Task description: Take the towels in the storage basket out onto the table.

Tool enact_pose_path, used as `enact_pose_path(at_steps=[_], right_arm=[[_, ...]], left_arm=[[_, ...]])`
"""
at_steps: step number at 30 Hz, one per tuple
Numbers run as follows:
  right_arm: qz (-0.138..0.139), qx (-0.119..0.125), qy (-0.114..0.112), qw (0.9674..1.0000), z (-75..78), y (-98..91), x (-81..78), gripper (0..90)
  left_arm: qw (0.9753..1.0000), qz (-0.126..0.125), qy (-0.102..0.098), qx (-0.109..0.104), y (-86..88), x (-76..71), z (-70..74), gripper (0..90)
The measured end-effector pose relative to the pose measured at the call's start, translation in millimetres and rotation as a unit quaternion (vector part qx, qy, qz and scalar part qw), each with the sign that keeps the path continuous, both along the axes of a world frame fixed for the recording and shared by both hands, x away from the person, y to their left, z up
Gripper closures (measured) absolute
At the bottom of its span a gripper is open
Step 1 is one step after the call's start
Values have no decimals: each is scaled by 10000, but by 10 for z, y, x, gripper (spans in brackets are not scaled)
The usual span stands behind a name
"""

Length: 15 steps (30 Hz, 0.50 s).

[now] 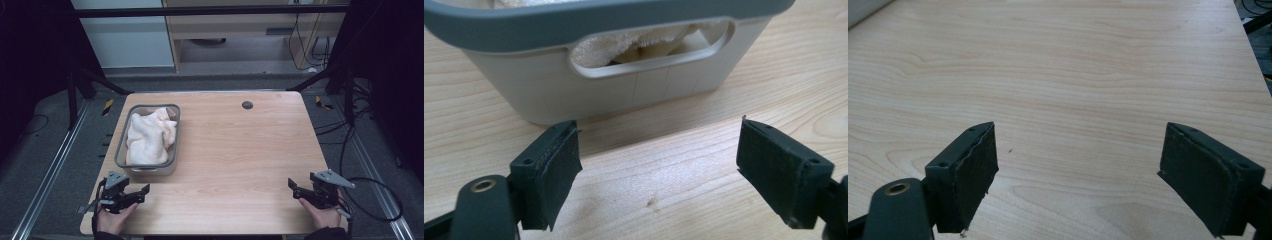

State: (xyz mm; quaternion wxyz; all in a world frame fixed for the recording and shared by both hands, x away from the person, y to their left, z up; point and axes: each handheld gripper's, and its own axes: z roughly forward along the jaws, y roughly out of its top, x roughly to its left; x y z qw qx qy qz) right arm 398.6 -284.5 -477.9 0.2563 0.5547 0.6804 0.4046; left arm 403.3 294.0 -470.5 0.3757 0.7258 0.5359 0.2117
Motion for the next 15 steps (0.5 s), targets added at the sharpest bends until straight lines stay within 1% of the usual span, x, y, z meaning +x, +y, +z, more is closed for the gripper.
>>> enact_pose_path(at_steps=[2,4,6,15], right_arm=[[25,1,56,10000,0,25,4,150],[46,-42,21,10000,-1,31,6,151],[51,-11,26,10000,3,39,2,152],[118,-65,26,9999,-4,69,-2,151]], left_arm=[[10000,64,-10,-59,25,-8,25,178],[9999,95,-31,-122,46,-16,51,191],[9998,125,-52,-146,59,-22,74,193],[9994,140,-175,-264,87,-49,178,201]])
